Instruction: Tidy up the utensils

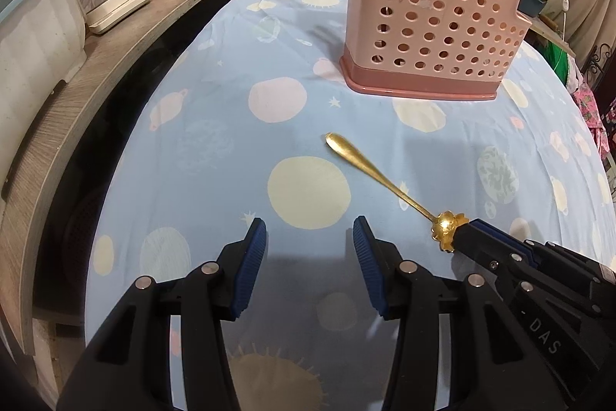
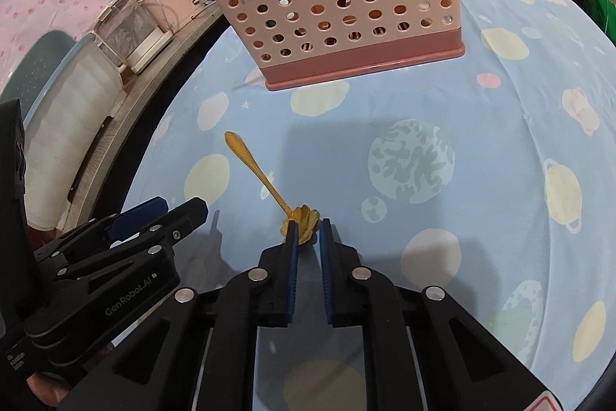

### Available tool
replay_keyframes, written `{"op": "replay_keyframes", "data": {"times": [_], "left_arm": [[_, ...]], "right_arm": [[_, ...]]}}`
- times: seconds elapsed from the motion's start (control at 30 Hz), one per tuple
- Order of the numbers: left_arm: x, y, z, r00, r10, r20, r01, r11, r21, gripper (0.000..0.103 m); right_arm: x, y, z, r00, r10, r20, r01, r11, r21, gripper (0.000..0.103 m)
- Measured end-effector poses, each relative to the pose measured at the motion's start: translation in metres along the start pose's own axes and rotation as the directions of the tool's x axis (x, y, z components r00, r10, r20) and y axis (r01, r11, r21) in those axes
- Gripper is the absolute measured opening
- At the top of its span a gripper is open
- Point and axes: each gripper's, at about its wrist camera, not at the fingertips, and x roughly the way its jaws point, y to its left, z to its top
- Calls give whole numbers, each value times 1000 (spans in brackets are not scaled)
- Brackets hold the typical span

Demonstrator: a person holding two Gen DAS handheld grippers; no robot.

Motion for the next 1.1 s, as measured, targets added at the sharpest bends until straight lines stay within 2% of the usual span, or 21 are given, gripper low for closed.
{"op": "replay_keyframes", "data": {"times": [0.23,0.5,0.6,0.83,0.97,1.1], "left_arm": [[-7,1,1,1000,5,11,-5,1000,-6,45],[-47,-7,15,997,-4,80,3,1000,12,45],[-67,-12,27,992,-4,123,1,1000,26,45],[-107,-20,59,975,-24,220,16,999,38,46],[-115,-22,71,970,-23,244,14,999,36,46],[-112,-20,81,969,-15,248,9,1000,25,46]], "right_arm": [[-7,-1,1,1000,11,20,-11,1000,9,2],[-75,3,16,987,-43,157,45,999,-13,2],[-112,4,31,968,-74,241,81,997,-18,2],[-170,9,76,919,-157,362,191,980,-62,2],[-180,20,110,892,-205,404,270,956,-111,2],[-173,27,141,877,-241,415,325,935,-144,2]]}}
